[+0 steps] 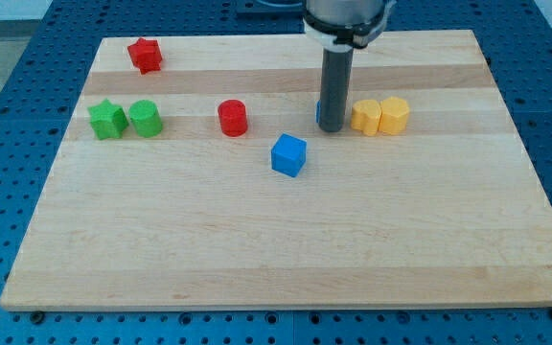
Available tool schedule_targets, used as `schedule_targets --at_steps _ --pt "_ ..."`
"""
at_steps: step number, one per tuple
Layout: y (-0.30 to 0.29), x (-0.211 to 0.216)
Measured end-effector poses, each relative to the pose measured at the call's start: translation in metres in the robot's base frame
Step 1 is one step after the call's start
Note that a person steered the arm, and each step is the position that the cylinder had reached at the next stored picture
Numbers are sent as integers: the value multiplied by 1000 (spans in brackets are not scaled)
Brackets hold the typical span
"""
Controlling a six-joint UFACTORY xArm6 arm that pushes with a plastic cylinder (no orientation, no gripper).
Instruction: Push the blue triangle above the blue cube
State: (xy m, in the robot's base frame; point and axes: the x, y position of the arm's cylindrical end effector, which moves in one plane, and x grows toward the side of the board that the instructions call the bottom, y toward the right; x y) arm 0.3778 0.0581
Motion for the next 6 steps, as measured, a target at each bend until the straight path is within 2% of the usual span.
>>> schedule_targets --at_steps 2,6 --pt "33 -47" --pt "-14 -53"
